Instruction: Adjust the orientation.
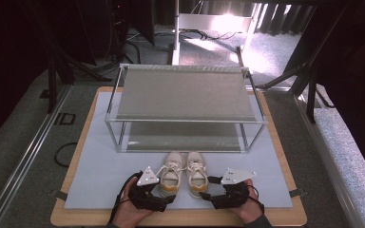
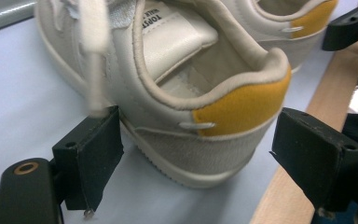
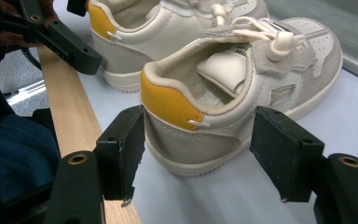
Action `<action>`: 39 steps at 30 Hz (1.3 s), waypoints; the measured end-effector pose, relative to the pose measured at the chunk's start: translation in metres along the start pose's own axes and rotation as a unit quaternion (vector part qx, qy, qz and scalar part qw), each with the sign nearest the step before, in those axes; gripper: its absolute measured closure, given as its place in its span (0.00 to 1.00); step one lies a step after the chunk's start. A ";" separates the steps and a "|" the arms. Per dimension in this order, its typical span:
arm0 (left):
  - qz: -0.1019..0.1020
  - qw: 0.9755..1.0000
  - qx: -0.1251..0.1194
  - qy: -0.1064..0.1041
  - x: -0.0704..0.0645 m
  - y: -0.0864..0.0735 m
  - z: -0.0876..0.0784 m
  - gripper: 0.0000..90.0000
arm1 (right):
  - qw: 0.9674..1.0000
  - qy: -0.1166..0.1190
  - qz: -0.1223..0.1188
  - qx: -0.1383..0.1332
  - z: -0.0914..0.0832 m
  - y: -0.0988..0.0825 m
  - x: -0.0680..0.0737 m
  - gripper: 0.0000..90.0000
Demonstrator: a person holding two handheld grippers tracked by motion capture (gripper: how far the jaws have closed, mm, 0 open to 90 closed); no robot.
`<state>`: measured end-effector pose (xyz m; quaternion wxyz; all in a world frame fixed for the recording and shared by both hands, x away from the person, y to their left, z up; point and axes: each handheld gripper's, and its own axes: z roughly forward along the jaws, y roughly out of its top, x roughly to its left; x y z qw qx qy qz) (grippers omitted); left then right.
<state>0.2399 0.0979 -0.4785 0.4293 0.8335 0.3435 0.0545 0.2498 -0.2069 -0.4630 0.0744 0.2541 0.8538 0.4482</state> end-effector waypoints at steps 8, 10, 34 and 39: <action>-0.005 1.000 -0.005 -0.015 -0.001 0.001 0.003 0.18 | 1.000 0.002 0.000 0.000 0.000 0.000 0.000 0.40; -0.004 1.000 -0.006 -0.018 -0.001 0.001 0.004 0.18 | 1.000 0.003 -0.001 0.000 0.000 0.000 0.000 0.40; -0.031 0.997 -0.065 -0.004 0.007 0.014 -0.029 0.44 | 0.998 -0.042 0.010 -0.047 -0.020 0.019 0.000 0.67; -0.040 0.997 -0.066 0.015 0.010 0.022 -0.025 0.54 | 0.997 -0.067 0.020 -0.026 -0.005 0.029 -0.003 0.65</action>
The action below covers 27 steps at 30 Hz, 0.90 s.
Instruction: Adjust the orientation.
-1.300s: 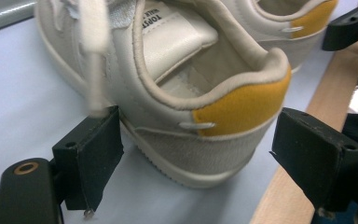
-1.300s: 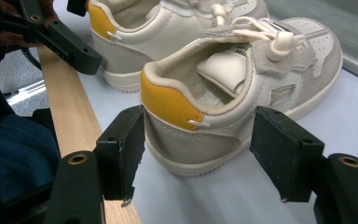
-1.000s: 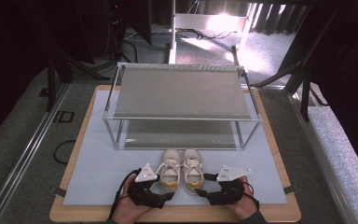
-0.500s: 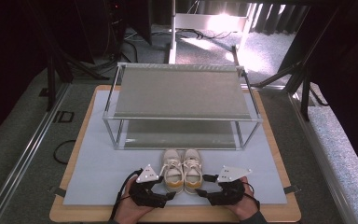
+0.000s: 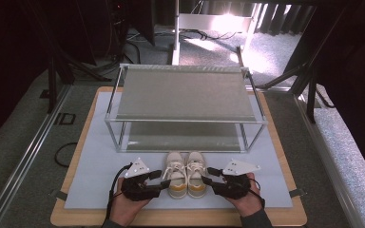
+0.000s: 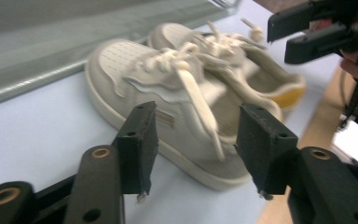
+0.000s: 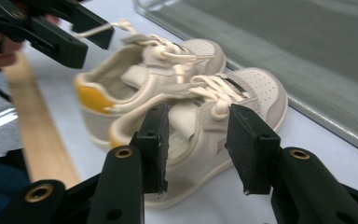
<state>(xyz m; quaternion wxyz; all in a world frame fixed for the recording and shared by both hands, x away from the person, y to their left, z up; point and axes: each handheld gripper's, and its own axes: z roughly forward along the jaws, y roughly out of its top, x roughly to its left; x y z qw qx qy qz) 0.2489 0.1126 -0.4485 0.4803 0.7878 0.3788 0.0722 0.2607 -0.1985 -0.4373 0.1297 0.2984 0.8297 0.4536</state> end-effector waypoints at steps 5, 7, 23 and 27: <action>-0.017 1.000 0.001 0.021 0.004 0.005 0.010 0.59 | 0.999 -0.022 0.008 0.025 0.015 0.003 0.003 0.64; -0.018 1.000 0.004 0.022 0.005 0.006 0.012 0.60 | 0.999 -0.027 0.007 0.029 0.016 0.003 0.004 0.63; -0.014 0.998 0.031 0.061 -0.003 0.010 0.033 0.57 | 0.997 -0.051 0.024 0.061 0.023 0.003 0.005 0.61; -0.024 0.998 0.031 0.056 -0.002 0.010 0.032 0.57 | 0.996 -0.057 0.028 0.067 0.024 0.004 0.006 0.62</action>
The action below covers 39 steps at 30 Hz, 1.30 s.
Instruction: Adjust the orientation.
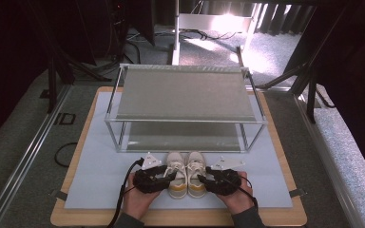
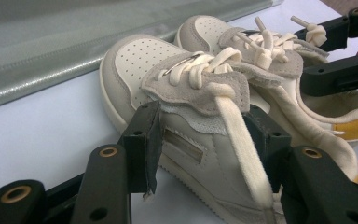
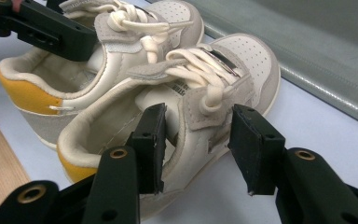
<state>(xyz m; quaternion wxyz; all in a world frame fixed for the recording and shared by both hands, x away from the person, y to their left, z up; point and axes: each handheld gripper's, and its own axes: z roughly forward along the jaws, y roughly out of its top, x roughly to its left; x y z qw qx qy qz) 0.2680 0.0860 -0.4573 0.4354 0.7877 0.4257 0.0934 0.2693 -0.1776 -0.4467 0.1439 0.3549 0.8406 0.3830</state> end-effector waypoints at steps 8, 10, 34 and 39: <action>-0.008 1.000 0.007 0.004 -0.001 0.001 0.001 0.61 | 1.000 -0.012 0.002 0.008 0.001 0.001 0.002 0.69; -0.027 1.000 0.004 -0.011 0.002 0.001 0.001 0.62 | 1.000 -0.011 0.008 0.005 0.001 0.001 0.002 0.71; -0.041 0.998 -0.035 -0.021 -0.002 0.000 -0.006 0.66 | 0.993 0.046 0.094 -0.060 -0.005 -0.014 -0.013 0.81; -0.048 0.998 -0.043 -0.026 0.001 0.003 -0.008 0.66 | 0.992 0.044 0.094 -0.068 -0.008 -0.012 -0.013 0.81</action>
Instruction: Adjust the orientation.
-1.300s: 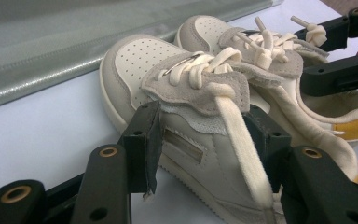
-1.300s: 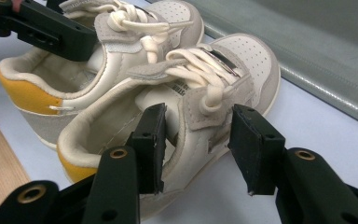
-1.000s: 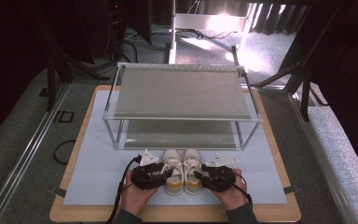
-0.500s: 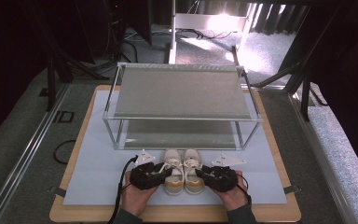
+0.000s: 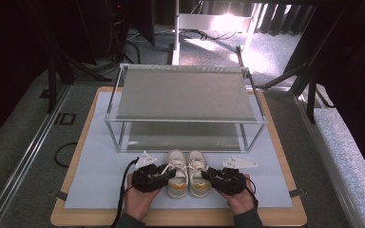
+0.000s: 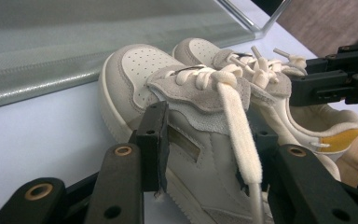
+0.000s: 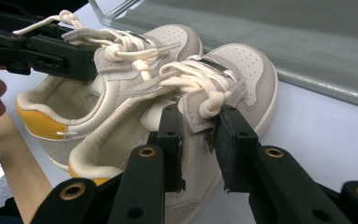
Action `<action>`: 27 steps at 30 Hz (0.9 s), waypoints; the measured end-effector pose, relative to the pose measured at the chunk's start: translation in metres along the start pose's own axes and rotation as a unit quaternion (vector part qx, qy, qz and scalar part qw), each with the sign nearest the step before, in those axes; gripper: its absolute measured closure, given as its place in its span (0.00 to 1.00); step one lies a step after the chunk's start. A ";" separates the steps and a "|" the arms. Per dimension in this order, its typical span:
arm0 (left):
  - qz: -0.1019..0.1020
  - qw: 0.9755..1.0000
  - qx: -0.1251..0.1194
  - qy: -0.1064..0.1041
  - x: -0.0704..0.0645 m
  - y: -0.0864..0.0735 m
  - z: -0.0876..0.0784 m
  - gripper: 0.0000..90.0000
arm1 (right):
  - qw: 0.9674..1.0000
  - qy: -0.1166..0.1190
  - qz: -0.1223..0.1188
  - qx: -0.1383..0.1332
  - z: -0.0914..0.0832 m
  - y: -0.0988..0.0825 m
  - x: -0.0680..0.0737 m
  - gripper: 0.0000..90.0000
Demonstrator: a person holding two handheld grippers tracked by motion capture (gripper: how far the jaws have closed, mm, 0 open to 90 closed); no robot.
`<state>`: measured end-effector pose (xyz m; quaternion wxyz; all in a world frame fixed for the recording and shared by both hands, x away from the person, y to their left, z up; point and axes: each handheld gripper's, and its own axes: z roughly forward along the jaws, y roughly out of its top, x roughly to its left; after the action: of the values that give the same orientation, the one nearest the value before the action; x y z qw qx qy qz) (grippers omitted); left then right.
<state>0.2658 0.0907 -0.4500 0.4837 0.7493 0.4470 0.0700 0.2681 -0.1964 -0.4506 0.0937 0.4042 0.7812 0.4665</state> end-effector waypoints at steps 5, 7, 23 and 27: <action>-0.006 1.000 -0.006 -0.001 0.002 0.004 0.001 0.66 | 1.000 -0.007 -0.008 -0.005 0.000 0.004 0.001 0.81; -0.007 1.000 -0.008 0.000 0.002 0.006 0.002 0.66 | 1.000 -0.012 -0.010 -0.007 0.000 0.006 0.001 0.81; -0.012 0.999 -0.035 0.013 0.006 0.021 0.007 0.66 | 0.999 -0.029 -0.008 -0.023 0.005 0.025 -0.001 0.81; -0.015 0.999 -0.042 0.016 0.010 0.026 0.011 0.66 | 0.999 -0.031 -0.001 -0.029 0.008 0.031 -0.007 0.81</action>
<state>0.2931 0.0871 -0.4389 0.5086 0.7203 0.4624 0.0929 0.2937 -0.1885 -0.4314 0.1299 0.4146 0.7644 0.4764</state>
